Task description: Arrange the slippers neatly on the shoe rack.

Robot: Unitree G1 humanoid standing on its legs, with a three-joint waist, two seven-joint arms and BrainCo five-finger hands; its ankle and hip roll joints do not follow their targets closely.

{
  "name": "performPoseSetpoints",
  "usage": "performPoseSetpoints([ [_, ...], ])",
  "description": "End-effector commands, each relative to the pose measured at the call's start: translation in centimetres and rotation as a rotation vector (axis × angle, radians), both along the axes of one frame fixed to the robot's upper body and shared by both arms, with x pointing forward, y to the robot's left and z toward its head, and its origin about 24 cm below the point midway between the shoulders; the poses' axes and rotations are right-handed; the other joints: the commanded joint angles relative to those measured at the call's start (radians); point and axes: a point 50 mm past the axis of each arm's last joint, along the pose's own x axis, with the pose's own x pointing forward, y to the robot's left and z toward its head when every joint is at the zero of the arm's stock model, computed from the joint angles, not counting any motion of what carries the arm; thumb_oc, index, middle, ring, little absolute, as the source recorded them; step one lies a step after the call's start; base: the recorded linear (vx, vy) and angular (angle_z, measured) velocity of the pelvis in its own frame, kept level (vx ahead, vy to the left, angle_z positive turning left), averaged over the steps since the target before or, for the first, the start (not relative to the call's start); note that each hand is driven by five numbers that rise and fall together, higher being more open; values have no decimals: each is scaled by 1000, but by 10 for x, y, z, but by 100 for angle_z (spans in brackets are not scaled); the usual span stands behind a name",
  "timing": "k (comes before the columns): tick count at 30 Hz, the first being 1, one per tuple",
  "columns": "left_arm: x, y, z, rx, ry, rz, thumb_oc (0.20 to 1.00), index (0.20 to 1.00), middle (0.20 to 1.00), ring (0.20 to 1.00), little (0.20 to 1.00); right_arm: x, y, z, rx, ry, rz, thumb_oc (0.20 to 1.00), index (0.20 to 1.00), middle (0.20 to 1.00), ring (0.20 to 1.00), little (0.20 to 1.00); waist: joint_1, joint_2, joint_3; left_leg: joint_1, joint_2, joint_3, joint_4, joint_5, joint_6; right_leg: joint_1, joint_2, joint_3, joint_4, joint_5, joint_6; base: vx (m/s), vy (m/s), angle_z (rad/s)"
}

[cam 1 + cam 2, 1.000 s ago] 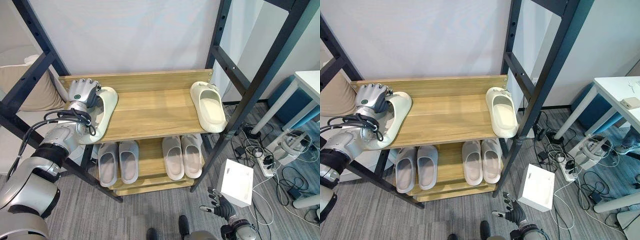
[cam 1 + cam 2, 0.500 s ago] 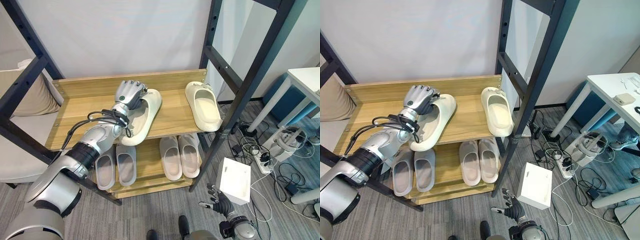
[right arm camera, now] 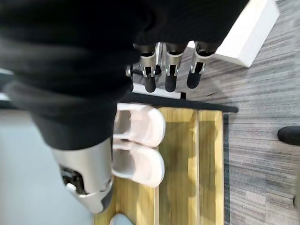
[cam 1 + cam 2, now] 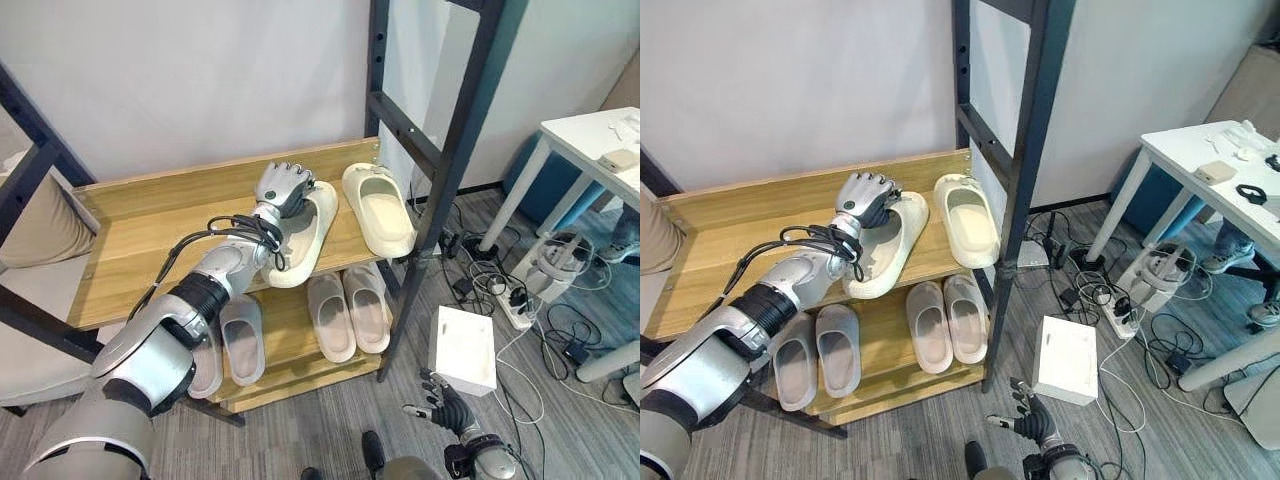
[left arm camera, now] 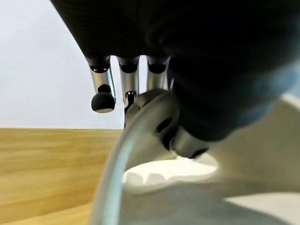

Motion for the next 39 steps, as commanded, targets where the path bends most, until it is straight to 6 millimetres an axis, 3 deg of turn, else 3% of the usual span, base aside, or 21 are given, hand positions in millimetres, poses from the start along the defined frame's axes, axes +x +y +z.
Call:
performPoseSetpoints([
  [1,17,1,69,-16,-217,64,200,200,200,200,200,15,-12,22,9,-133,-40,1000,1000,1000,1000,1000,-14,11,13,62,15,6,0,-204,7,134,-16,2,2,-231,73,7,-24,-18],
  [3,19,0,67,-11,-211,79,200,200,200,200,200,14,-13,21,9,-132,-42,1000,1000,1000,1000,1000,-20,13,13,63,16,11,0,-206,7,133,-15,8,2,-231,73,6,-15,-16],
  [5,22,0,67,0,-202,94,1000,1000,1000,1000,1000,13,-13,20,9,-124,-44,1000,1000,1000,1000,1000,-25,15,11,65,17,15,0,-206,7,132,-13,14,2,-230,73,3,-13,-3],
  [11,20,0,72,10,-214,79,1000,1000,1000,1000,1000,12,-13,18,8,-113,-46,1000,1000,1000,1000,1000,-17,15,7,67,17,9,0,-206,7,137,-12,7,2,-234,70,-2,-4,1],
  [18,5,-12,83,8,-263,-43,1000,1000,1000,1000,1000,15,-9,16,35,-110,-62,1000,1000,1000,1000,1000,23,6,9,63,13,-28,0,-198,5,151,-12,-38,2,-244,65,-20,-17,6],
  [25,-6,-11,77,-48,-242,-98,1000,1000,1000,1000,1000,19,-5,14,42,-104,-61,1000,1000,1000,1000,1000,48,0,13,53,9,-58,0,-188,5,156,-15,-65,2,-246,59,-21,-6,17],
  [28,-13,-11,69,-189,-189,-142,1000,1000,1000,1000,1000,20,-2,13,49,-99,-66,1000,1000,1000,1000,1000,60,-4,14,52,7,-69,0,-184,5,160,-16,-78,2,-247,56,-8,-4,10],
  [30,-23,-6,55,-454,-92,-206,1000,1000,1000,1000,1000,20,0,10,49,-82,-77,1000,1000,1000,1000,1000,80,-9,16,51,4,-80,0,-181,6,165,-17,-91,2,-249,52,-1,-10,15],
  [32,-27,-6,50,-535,-61,-232,1000,1000,1000,1000,1000,20,0,10,52,-81,-80,1000,1000,1000,1000,1000,84,-9,16,50,3,-85,0,-179,6,165,-17,-95,2,-249,51,3,-6,15],
  [33,-36,-4,37,-703,8,-277,1000,1000,1000,1000,1000,21,1,10,52,-79,-82,1000,1000,1000,1000,1000,94,-10,17,48,1,-91,0,-177,7,166,-18,-100,2,-250,50,2,-5,12],
  [34,-36,-4,37,-703,8,-276,1000,1000,1000,1000,1000,21,1,10,52,-79,-82,1000,1000,1000,1000,1000,94,-10,17,48,1,-92,0,-177,7,166,-18,-100,2,-250,50,0,-6,11],
  [37,-51,-4,19,-955,143,-368,1000,1000,1000,1000,1000,20,1,9,48,-67,-83,1000,1000,1000,1000,1000,108,-10,20,44,-1,-98,0,-173,8,165,-18,-109,2,-251,49,0,0,15],
  [38,-61,-4,1,-1160,261,-414,1000,1000,1000,1000,1000,19,2,9,54,-57,-88,1000,1000,1000,1000,1000,116,-8,24,47,-2,-102,0,-174,8,170,-18,-113,2,-254,47,11,6,12],
  [39,-61,-4,0,-1160,262,-414,1000,1000,1000,1000,1000,19,2,9,54,-57,-87,1000,1000,1000,1000,1000,116,-8,24,47,-2,-102,0,-174,8,170,-18,-113,2,-254,47,6,5,7],
])
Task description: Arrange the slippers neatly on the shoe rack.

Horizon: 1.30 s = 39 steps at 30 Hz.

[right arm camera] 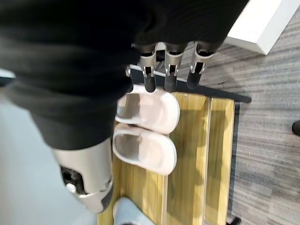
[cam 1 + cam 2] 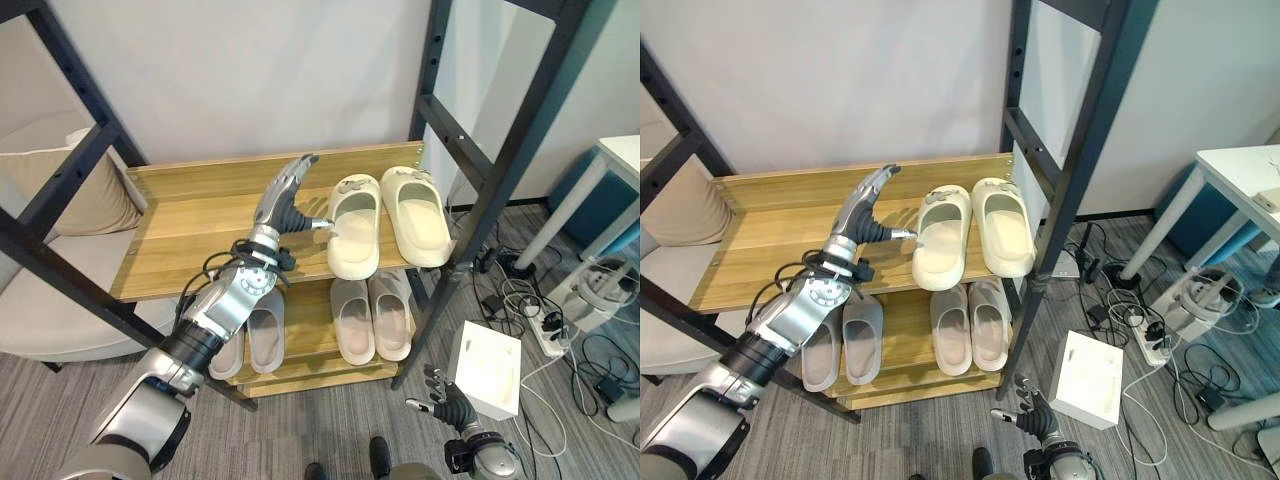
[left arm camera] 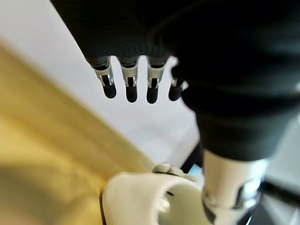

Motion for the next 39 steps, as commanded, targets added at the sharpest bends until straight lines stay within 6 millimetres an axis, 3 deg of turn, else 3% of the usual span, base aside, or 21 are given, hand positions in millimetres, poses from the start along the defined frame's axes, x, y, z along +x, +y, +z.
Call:
performPoseSetpoints([
  [1,7,-5,25,-315,14,-161,1000,1000,1000,1000,1000,13,-2,9,22,-58,-37,1000,1000,1000,1000,1000,13,-12,19,44,0,-5,0,-173,12,132,-13,-17,2,-245,53,-7,-4,6],
  [6,-15,-17,-2,-658,303,-361,1000,1000,1000,1000,1000,14,-4,10,12,-30,-16,1000,1000,1000,1000,1000,15,-8,25,37,-1,-11,0,-169,13,130,-14,-26,2,-244,54,-4,2,2],
  [15,-26,-42,-8,-781,554,-543,1000,1000,1000,1000,1000,10,-2,7,9,13,41,1000,1000,1000,1000,1000,-1,-1,21,42,3,0,0,-172,13,128,-14,-17,2,-241,58,-2,1,1],
  [23,-10,-67,-4,-778,514,-514,1000,1000,1000,1000,1000,12,3,5,13,22,51,1000,1000,1000,1000,1000,-18,-2,16,40,2,6,0,-172,13,124,-15,-13,2,-244,57,0,0,0],
  [26,7,-76,6,-705,414,-439,1000,1000,1000,1000,1000,13,6,3,19,20,48,1000,1000,1000,1000,1000,-27,-2,17,37,1,11,0,-171,12,118,-16,-9,2,-242,56,-3,5,-1],
  [33,25,-77,12,-594,326,-326,1000,1000,1000,1000,1000,16,8,4,14,4,38,1000,1000,1000,1000,1000,-36,0,20,34,0,16,0,-170,13,113,-18,-4,2,-239,58,-5,3,-2],
  [39,34,-59,10,-412,249,-214,1000,1000,1000,1000,1000,15,8,3,13,-3,32,1000,1000,1000,1000,1000,-37,-1,19,37,0,16,0,-171,13,116,-19,-4,2,-240,58,0,0,0],
])
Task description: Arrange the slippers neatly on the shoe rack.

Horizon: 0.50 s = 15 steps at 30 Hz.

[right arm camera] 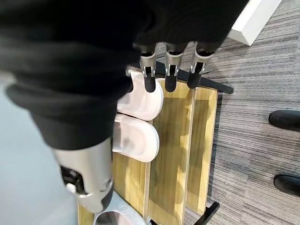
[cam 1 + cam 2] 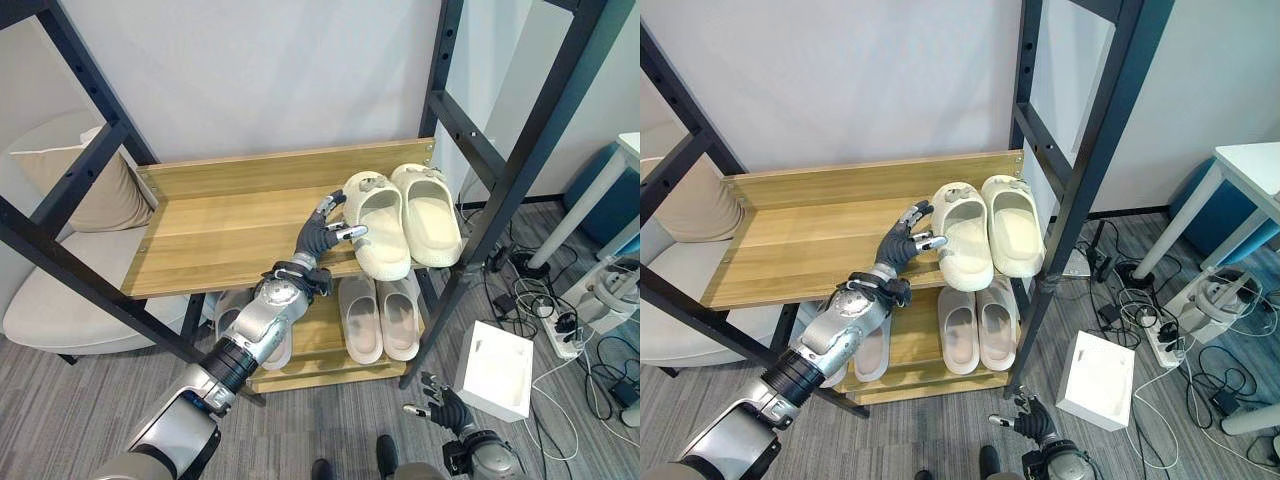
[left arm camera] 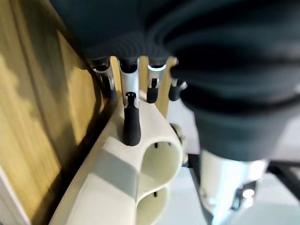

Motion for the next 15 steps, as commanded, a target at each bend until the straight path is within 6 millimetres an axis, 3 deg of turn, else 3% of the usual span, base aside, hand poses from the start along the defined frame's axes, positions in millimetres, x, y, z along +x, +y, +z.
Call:
performPoseSetpoints([
  [1,24,-4,35,168,-176,39,1000,1000,1000,1000,1000,12,7,7,30,-76,-6,1000,1000,1000,1000,1000,-26,-21,8,34,3,7,0,-171,12,117,-16,-10,2,-244,54,0,0,0],
  [3,27,4,37,258,-219,85,1000,1000,1000,1000,1000,12,7,7,28,-81,-1,1000,1000,1000,1000,1000,-24,-22,7,34,2,5,0,-172,12,118,-16,-11,2,-244,53,0,0,0],
  [4,37,20,44,459,-301,171,1000,1000,1000,1000,1000,14,7,7,29,-93,-2,1000,1000,1000,1000,1000,-23,-23,3,28,2,3,0,-167,10,113,-17,-15,2,-241,53,0,0,0],
  [5,37,20,44,459,-301,171,1000,1000,1000,1000,1000,14,7,7,29,-93,-2,1000,1000,1000,1000,1000,-23,-23,4,29,2,3,0,-167,10,114,-17,-15,2,-242,53,0,0,0],
  [7,44,43,65,722,-465,333,1000,1000,1000,1000,1000,18,6,10,27,-128,-9,1000,1000,1000,1000,1000,-19,-26,5,27,2,-1,0,-168,9,113,-16,-17,2,-240,54,0,0,0],
  [11,42,59,78,884,-589,456,1000,1000,1000,1000,1000,23,6,13,22,-163,-16,1000,1000,1000,1000,1000,-15,-29,7,28,3,-1,0,-170,8,114,-16,-19,2,-241,55,0,0,0],
  [12,42,71,85,955,-635,532,1000,1000,1000,1000,1000,22,6,14,25,-169,-15,1000,1000,1000,1000,1000,-13,-31,6,29,3,1,0,-171,7,114,-16,-18,2,-241,56,0,0,0],
  [15,40,81,94,970,-674,589,1000,1000,1000,1000,1000,22,6,14,26,-172,-12,1000,1000,1000,1000,1000,-11,-32,6,29,4,2,0,-172,7,115,-16,-17,2,-241,56,0,0,0],
])
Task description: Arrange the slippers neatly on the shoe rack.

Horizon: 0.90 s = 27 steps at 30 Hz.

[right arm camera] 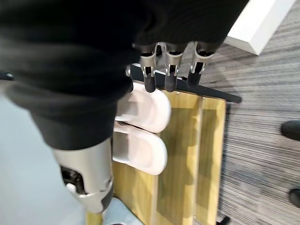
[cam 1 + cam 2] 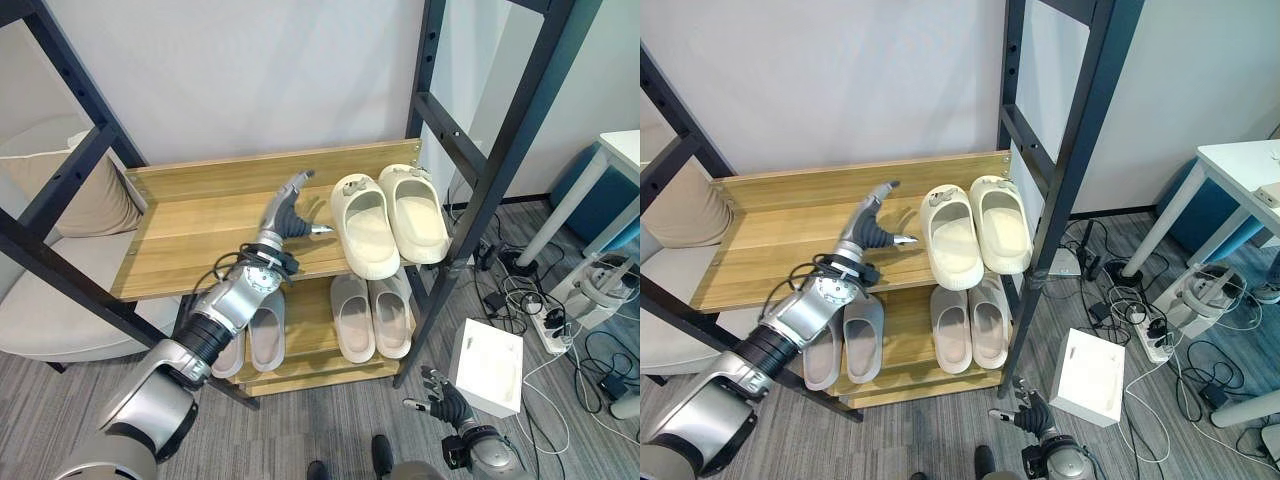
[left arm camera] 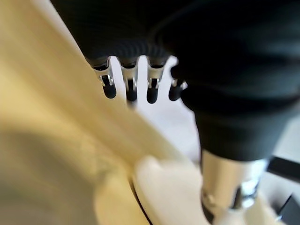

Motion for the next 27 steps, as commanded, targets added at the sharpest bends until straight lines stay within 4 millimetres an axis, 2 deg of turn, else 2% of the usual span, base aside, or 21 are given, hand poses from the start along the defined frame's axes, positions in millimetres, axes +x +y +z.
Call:
performPoseSetpoints([
  [1,12,18,65,60,-280,111,1000,1000,1000,1000,1000,14,7,12,44,-106,-6,1000,1000,1000,1000,1000,8,-23,9,34,0,7,0,-173,8,118,-20,-16,2,-239,52,0,0,0],
  [4,6,17,73,16,-325,94,1000,1000,1000,1000,1000,14,8,12,46,-103,-6,1000,1000,1000,1000,1000,11,-23,8,34,-1,6,0,-174,7,119,-20,-16,2,-239,51,0,0,0],
  [7,-15,-5,87,-196,-374,-102,1000,1000,1000,1000,1000,14,8,11,48,-95,-6,1000,1000,1000,1000,1000,19,-26,7,34,-2,2,0,-173,8,120,-19,-16,2,-239,49,0,0,0],
  [8,-31,-20,94,-292,-371,-266,1000,1000,1000,1000,1000,14,6,11,42,-93,-6,1000,1000,1000,1000,1000,24,-26,6,33,-3,1,0,-170,9,119,-19,-18,2,-238,50,11,6,4],
  [10,-46,-39,102,-352,-359,-437,1000,1000,1000,1000,1000,14,5,10,44,-85,-10,1000,1000,1000,1000,1000,29,-25,7,30,-4,-1,0,-169,10,118,-19,-23,2,-237,51,4,4,2],
  [11,-66,-55,107,-369,-351,-610,1000,1000,1000,1000,1000,13,5,9,48,-77,-12,1000,1000,1000,1000,1000,34,-25,5,28,-4,-4,0,-170,11,118,-20,-27,2,-238,52,0,0,0],
  [14,-90,-76,103,-364,-265,-842,1000,1000,1000,1000,1000,12,5,8,55,-63,-9,1000,1000,1000,1000,1000,40,-25,7,28,-4,-6,0,-171,12,118,-20,-30,2,-239,53,0,0,0],
  [15,-104,-90,86,-350,-88,-1001,1000,1000,1000,1000,1000,11,5,6,59,-46,-5,1000,1000,1000,1000,1000,45,-23,9,27,-5,-8,0,-171,12,119,-19,-34,2,-240,54,0,0,0],
  [16,-109,-94,75,-336,5,-1057,1000,1000,1000,1000,1000,10,5,5,58,-38,3,1000,1000,1000,1000,1000,46,-22,10,27,-5,-10,0,-171,12,119,-19,-34,2,-241,54,0,0,0],
  [18,-110,-96,68,-335,54,-1073,1000,1000,1000,1000,1000,10,5,4,58,-32,5,1000,1000,1000,1000,1000,47,-22,11,27,-5,-11,0,-172,12,119,-19,-35,2,-242,54,0,0,0],
  [20,-113,-99,42,-356,229,-1104,1000,1000,1000,1000,1000,9,4,3,51,-22,13,1000,1000,1000,1000,1000,48,-21,15,28,-5,-13,0,-172,12,120,-19,-37,2,-245,53,0,0,0],
  [21,-114,-98,33,-350,278,-1102,1000,1000,1000,1000,1000,9,4,3,47,-19,16,1000,1000,1000,1000,1000,48,-20,16,28,-5,-15,0,-172,12,121,-19,-38,2,-245,52,4,-3,4],
  [22,-118,-98,3,-354,430,-1091,1000,1000,1000,1000,1000,10,2,3,36,-16,27,1000,1000,1000,1000,1000,50,-19,22,29,-4,-18,0,-172,13,123,-18,-40,2,-247,51,3,-2,5],
  [23,-118,-98,3,-354,430,-1091,1000,1000,1000,1000,1000,10,2,3,36,-16,27,1000,1000,1000,1000,1000,50,-18,21,29,-4,-18,0,-172,13,123,-18,-40,2,-247,51,0,-2,6],
  [25,-121,-94,-17,-324,509,-1057,1000,1000,1000,1000,1000,12,1,4,35,-21,24,1000,1000,1000,1000,1000,52,-19,25,30,-4,-19,0,-173,14,125,-18,-40,2,-249,50,3,-6,7],
  [26,-122,-86,-48,-321,618,-964,1000,1000,1000,1000,1000,15,0,4,28,-23,26,1000,1000,1000,1000,1000,55,-18,30,31,-5,-21,0,-174,15,126,-18,-37,2,-250,48,4,-4,11],
  [27,-122,-86,-48,-322,618,-964,1000,1000,1000,1000,1000,15,0,4,27,-23,26,1000,1000,1000,1000,1000,55,-18,30,31,-5,-21,0,-174,15,126,-18,-37,2,-250,48,7,-6,11],
])
